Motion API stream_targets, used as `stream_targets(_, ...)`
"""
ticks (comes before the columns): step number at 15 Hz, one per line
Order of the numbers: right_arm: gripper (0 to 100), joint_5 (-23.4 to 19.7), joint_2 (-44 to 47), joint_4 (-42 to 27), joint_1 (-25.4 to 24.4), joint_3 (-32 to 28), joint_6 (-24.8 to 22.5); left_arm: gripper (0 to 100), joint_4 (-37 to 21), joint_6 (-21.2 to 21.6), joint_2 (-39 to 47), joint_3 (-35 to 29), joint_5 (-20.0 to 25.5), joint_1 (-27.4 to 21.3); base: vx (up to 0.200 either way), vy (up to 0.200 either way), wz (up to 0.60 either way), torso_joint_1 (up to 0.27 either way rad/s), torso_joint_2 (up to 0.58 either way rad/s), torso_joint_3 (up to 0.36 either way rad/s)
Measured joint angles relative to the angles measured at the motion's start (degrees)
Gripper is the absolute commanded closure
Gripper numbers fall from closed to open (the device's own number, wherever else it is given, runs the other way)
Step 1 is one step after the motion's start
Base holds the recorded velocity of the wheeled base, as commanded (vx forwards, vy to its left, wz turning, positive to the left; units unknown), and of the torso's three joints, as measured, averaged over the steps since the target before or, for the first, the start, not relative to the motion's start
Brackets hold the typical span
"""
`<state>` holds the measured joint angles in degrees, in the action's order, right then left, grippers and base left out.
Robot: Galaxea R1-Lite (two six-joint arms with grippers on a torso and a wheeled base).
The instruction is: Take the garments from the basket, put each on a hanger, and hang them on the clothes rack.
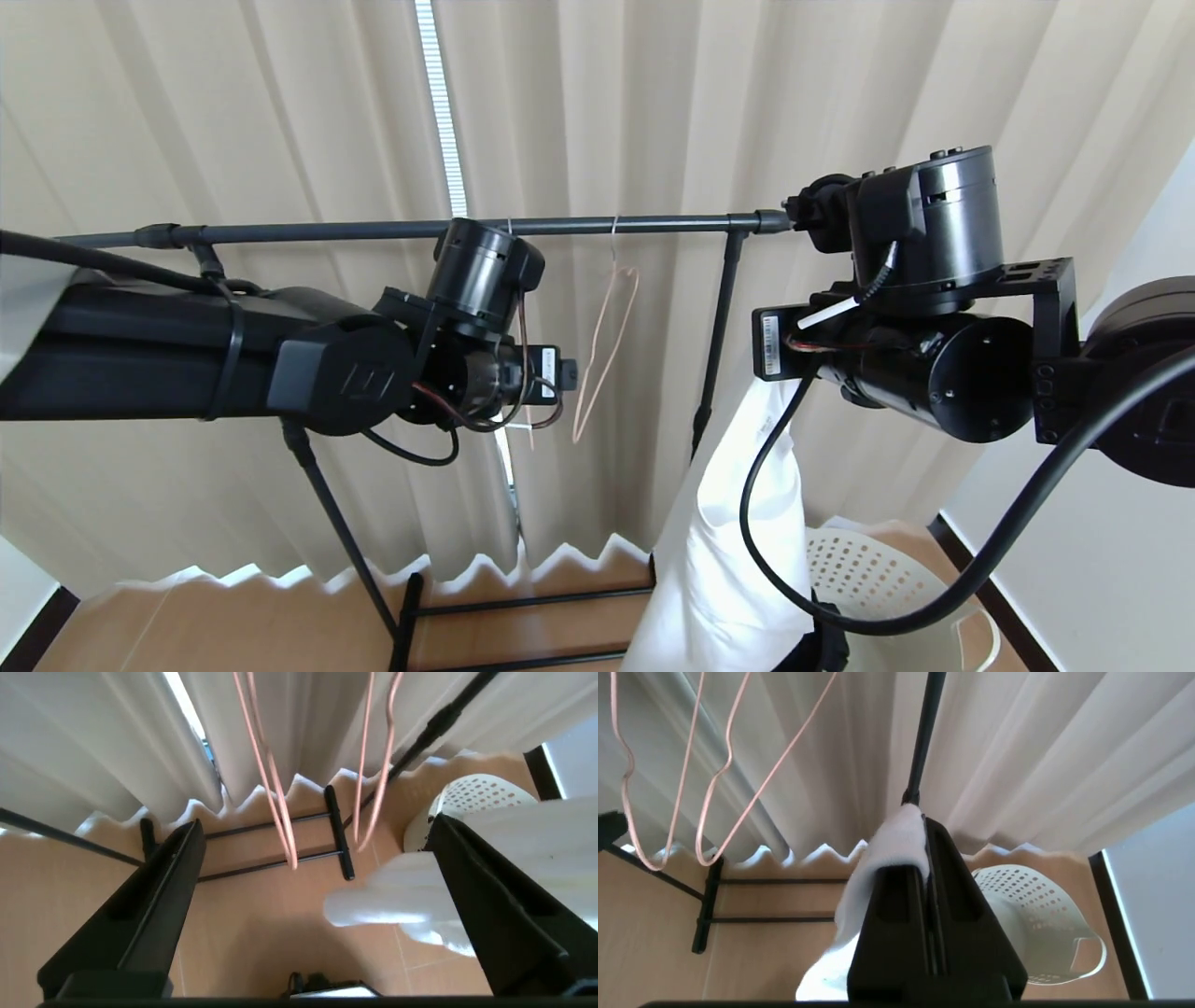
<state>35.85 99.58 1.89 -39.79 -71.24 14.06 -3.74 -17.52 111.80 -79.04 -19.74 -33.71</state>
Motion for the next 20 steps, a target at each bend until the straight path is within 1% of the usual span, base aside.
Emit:
stream_targets(10, 100, 0.35, 0.0, 0.21, -0.09, 0.74, 0.0, 0, -0.05, 4.44, 13.47, -14.67, 0.01, 5.66, 0.0, 0.0, 0.0, 0.0, 0.0, 0.0)
stream_targets(18, 100, 0.3, 0.3, 0.21, 0.0, 0.77, -0.05, 0, -0.2, 5.64, 23.17, -25.89, 0.09, 7.72, 0.0, 0.0, 0.0, 0.0, 0.0, 0.0)
stream_targets(20, 100, 0.28, 0.39, 0.21, 0.0, 0.77, -0.05, 0, -0.22, 5.81, 24.47, -27.12, 0.06, 7.94, 0.0, 0.0, 0.0, 0.0, 0.0, 0.0)
